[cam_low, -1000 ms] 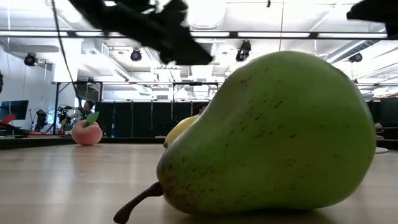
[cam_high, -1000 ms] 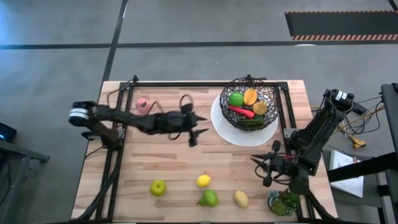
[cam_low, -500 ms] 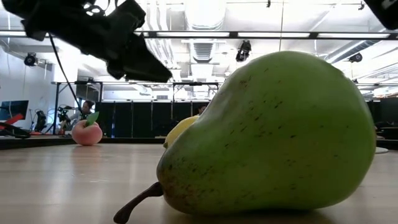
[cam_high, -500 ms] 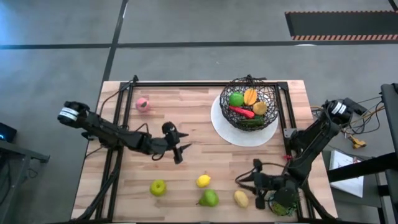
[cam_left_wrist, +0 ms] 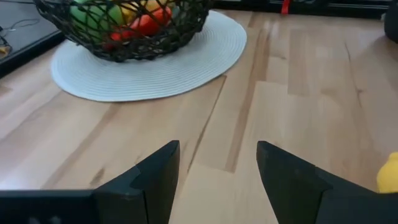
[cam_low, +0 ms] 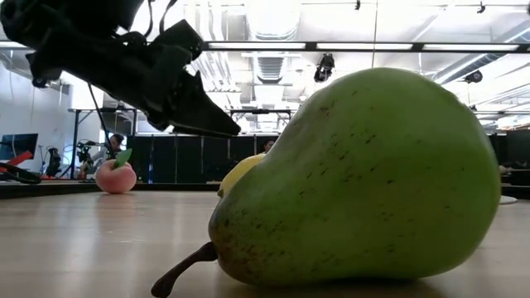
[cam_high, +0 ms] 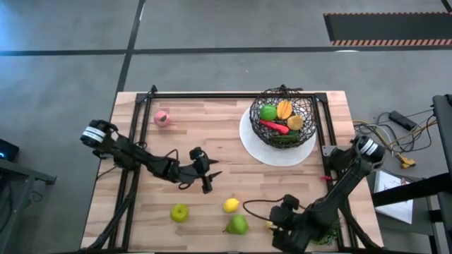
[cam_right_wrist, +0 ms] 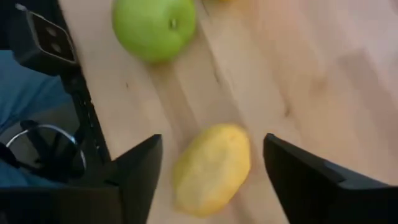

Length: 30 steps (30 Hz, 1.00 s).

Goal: Build produce basket
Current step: Put the bottom yellow lemon into the black wire basket

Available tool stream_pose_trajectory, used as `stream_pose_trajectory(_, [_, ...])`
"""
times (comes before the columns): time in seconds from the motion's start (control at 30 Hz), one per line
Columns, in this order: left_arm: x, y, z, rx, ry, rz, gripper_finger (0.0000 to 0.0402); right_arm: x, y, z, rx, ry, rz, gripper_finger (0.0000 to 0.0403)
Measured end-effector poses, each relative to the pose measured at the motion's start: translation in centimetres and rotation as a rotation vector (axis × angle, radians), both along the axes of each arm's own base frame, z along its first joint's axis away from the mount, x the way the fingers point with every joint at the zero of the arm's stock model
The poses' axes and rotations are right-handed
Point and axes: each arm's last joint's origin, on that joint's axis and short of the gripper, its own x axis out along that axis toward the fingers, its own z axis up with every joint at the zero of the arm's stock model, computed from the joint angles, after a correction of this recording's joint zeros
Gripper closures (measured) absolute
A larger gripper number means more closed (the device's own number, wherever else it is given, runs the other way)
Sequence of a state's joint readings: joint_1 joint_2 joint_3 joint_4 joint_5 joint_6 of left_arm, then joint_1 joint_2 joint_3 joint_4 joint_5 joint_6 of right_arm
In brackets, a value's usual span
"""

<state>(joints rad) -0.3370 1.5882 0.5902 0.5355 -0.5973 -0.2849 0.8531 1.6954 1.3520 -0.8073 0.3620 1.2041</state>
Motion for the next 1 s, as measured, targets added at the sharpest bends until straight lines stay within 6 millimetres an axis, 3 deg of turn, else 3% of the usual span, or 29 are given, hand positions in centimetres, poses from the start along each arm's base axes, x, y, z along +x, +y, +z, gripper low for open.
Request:
stream_pose_trajectory(0.27, [0.3, -0.4, -0.5, -0.031, -0.003, -0.062, 0.0204, 2.2, 0.8, -1.2, 0.088, 0.224, -0.183, 0.0044])
stream_pose_trajectory(0.4, [0.1, -0.6, -0.6, -0.033, 0.003, -0.075, 0.0204, 3.0, 0.6, -2.6, 0.096, 0.268, -0.266, 0.0027])
stream_pose_trajectory(0.73, [-0.1, -1.4, -0.7, -0.047, 0.009, -0.133, 0.0204, 3.9, 0.0, -5.4, 0.103, 0.424, -0.356, 0.0034])
stream_pose_trajectory(0.87, [-0.2, -1.6, -0.7, -0.044, 0.011, -0.141, 0.0204, 3.9, 0.2, -6.4, 0.114, 0.492, -0.329, 0.0066])
stream_pose_trajectory(1.0, [-0.3, -1.6, -0.8, -0.043, 0.014, -0.142, 0.0204, 4.1, 0.3, -7.2, 0.131, 0.505, -0.257, 0.0122])
